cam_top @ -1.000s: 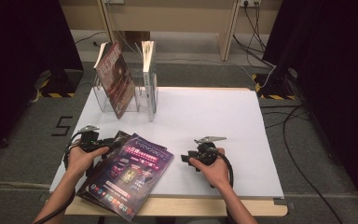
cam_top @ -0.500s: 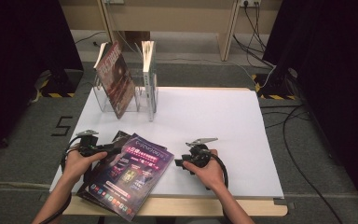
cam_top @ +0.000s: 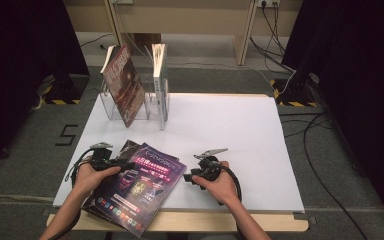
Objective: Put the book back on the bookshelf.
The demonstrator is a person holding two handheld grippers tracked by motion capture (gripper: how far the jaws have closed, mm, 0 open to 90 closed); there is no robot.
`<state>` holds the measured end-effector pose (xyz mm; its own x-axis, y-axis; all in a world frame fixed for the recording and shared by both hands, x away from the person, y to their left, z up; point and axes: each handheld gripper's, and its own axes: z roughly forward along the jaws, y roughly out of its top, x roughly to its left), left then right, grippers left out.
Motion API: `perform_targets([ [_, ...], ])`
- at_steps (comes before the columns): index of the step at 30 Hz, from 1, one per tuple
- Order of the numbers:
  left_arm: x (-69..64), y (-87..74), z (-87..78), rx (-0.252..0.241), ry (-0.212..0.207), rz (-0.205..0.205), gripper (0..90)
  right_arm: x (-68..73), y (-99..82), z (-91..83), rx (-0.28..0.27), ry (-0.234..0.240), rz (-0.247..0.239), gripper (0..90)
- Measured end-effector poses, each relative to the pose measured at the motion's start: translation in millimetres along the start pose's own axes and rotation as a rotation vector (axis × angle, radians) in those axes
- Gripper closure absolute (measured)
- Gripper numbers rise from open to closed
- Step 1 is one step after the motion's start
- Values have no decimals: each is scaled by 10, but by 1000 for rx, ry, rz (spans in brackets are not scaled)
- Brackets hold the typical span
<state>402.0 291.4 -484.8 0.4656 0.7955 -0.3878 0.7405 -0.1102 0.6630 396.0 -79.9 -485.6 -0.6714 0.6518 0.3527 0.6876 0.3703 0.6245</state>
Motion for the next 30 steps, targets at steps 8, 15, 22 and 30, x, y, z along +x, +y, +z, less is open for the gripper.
perform_targets([
  [8, -5, 4, -3, 8, 12, 11, 493, 46, 81, 91, 15, 12, 3, 555],
  [15, -27, 9, -6, 21, 23, 23, 501, 68, 115, 132, 17, 9, 13, 547],
  [22, -33, -2, -13, 22, 27, 14, 508, 71, 133, 158, 10, 8, 28, 550],
  [30, -37, -8, -30, 30, 36, -10, 511, 87, 147, 185, -4, -14, 36, 569],
])
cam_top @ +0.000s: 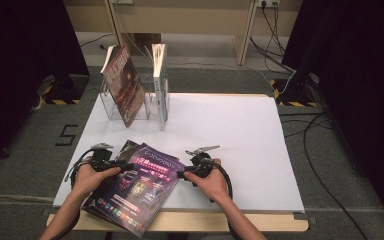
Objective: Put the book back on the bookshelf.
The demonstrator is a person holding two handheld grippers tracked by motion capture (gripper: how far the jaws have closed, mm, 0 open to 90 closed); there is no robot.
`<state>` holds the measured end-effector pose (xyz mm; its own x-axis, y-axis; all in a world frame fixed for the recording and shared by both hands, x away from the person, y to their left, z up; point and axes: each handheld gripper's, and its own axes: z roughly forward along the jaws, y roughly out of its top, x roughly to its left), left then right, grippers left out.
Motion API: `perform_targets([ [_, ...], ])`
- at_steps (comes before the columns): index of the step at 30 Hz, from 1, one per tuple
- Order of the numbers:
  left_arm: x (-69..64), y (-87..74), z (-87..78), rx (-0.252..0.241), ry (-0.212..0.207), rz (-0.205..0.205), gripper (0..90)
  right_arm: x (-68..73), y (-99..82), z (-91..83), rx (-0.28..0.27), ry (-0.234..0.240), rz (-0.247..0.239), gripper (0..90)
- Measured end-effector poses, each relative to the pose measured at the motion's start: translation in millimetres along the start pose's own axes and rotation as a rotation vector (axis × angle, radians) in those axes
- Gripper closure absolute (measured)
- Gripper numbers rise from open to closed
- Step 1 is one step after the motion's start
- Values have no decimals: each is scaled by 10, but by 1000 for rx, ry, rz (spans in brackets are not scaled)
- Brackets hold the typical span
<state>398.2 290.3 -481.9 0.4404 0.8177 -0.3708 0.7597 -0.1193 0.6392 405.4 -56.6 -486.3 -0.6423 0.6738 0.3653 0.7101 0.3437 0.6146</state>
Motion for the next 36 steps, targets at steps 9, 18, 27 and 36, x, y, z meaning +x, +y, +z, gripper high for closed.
perform_targets([
  [9, -32, -18, -30, 11, 42, -15, 520, -6, 48, 59, -23, -11, 21, 584],
  [18, -33, -45, -85, 33, 52, -32, 522, -28, 155, 165, -59, -43, 14, 573],
  [27, -17, -86, -106, 15, 42, -35, 522, -126, 287, 218, -75, -72, 27, 526],
  [36, -44, -82, -100, 27, 65, -5, 531, -155, 349, 252, -63, -33, 93, 494],
])
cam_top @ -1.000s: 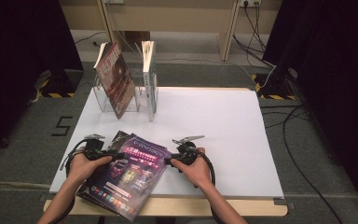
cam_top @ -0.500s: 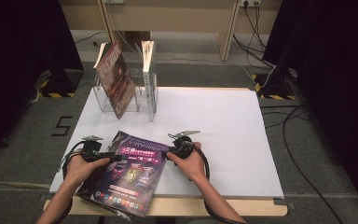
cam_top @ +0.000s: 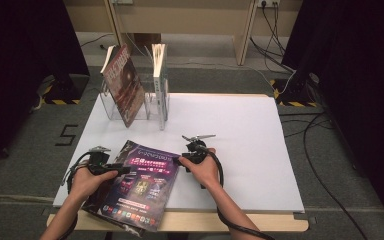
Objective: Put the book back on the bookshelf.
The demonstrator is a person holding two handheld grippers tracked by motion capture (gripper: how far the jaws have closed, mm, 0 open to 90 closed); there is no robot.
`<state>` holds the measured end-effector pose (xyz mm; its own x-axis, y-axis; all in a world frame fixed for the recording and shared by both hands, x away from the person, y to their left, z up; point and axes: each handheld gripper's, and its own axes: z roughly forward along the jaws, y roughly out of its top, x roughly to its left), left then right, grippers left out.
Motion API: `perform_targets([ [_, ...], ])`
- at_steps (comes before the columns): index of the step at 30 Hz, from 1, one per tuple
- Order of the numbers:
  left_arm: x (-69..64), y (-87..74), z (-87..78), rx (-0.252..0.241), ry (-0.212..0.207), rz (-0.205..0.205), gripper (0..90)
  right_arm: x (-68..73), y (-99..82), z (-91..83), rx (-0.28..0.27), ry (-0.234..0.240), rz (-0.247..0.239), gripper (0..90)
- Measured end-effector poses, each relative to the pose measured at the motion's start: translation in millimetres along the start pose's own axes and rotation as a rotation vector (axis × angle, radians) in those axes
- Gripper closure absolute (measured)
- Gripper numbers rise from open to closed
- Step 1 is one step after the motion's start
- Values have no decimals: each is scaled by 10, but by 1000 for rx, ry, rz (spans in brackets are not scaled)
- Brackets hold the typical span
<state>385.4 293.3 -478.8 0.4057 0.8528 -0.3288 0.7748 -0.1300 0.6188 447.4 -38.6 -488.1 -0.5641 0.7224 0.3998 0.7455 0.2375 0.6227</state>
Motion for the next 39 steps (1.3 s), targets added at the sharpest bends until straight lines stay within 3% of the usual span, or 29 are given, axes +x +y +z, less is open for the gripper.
perform_targets([
  [13, -24, -23, 6, -12, 27, 8, 554, -12, 33, 35, -11, 20, 86, 494],
  [16, -42, -32, 8, -16, 39, 15, 559, -28, 19, 3, -2, 34, 115, 522],
  [17, -48, -34, 16, 4, 44, 13, 560, -34, 15, -19, 1, 49, 144, 524],
  [21, -53, -38, 18, -2, 44, 12, 553, -42, 33, -77, -16, 80, 169, 533],
  [25, -52, -49, 17, -11, 45, 5, 555, -21, 18, -70, -12, 67, 155, 534],
  [32, -58, -60, 20, -23, 55, -4, 574, -57, -45, -87, -2, 98, 170, 536],
  [39, -65, -62, 22, -26, 56, -8, 578, -52, -46, -98, 30, 94, 180, 525],
])
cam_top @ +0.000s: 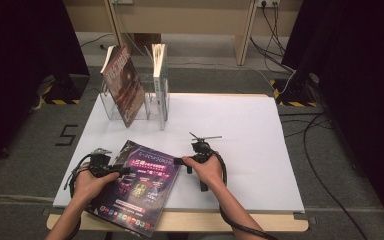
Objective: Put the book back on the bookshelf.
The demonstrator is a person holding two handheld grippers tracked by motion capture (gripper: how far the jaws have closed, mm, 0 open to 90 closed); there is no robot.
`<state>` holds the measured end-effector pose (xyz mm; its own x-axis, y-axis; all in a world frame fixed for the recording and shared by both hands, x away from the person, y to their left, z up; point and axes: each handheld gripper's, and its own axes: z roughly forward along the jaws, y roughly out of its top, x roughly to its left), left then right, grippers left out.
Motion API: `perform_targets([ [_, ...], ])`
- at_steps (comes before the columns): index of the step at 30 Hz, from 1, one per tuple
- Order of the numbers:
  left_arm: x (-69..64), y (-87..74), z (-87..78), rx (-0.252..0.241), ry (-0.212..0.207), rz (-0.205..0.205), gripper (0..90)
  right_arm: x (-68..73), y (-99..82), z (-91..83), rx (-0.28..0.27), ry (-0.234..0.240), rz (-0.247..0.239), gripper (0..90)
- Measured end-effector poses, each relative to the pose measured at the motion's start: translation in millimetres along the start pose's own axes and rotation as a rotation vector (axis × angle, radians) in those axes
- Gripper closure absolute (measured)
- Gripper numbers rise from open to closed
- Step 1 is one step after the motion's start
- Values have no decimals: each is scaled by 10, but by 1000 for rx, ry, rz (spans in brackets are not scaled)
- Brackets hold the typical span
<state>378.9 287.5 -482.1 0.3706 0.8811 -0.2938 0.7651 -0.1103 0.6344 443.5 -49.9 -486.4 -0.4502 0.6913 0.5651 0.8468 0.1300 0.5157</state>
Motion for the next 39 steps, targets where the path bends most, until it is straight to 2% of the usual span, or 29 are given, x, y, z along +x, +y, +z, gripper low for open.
perform_targets([
  [3, 4, -4, -1, -3, -1, -2, 581, 13, -4, -9, 19, -8, -10, 518],
  [8, 2, -6, -2, -3, 0, -1, 584, 5, -18, 5, 27, 1, -1, 513],
  [10, 1, -8, -2, -5, 2, -1, 584, -7, -7, 6, 35, 11, 16, 517],
  [14, 2, -10, -2, -8, 1, -2, 585, -24, 4, 40, 19, 41, 35, 514],
  [17, 4, -12, -1, -10, 1, -6, 586, -11, 4, 55, 11, 33, 29, 515],
  [20, -4, -12, -1, -9, 7, -3, 587, 21, -16, 38, -6, 24, 22, 552],
  [22, -7, -11, -1, -9, 10, -2, 590, 16, -3, 9, -24, 37, 14, 605],
  [25, 2, -12, -3, -11, 10, -15, 598, 51, 44, -54, -49, 100, 32, 652],
  [27, 0, -11, -4, -11, 15, -14, 599, 80, 75, -67, -44, 116, 19, 657],
  [31, 4, -13, -7, -10, 12, -13, 600, 100, 102, -12, -15, 139, 32, 703],
  [32, 6, -14, -9, -10, 12, -14, 601, 101, 100, 12, 0, 160, 49, 720],
  [35, 21, -17, -11, -15, 1, -17, 601, 92, 104, 15, 7, 174, 96, 745],
  [39, 31, 2, -43, -14, -14, -2, 585, 88, 114, -32, -9, 226, 148, 776],
])
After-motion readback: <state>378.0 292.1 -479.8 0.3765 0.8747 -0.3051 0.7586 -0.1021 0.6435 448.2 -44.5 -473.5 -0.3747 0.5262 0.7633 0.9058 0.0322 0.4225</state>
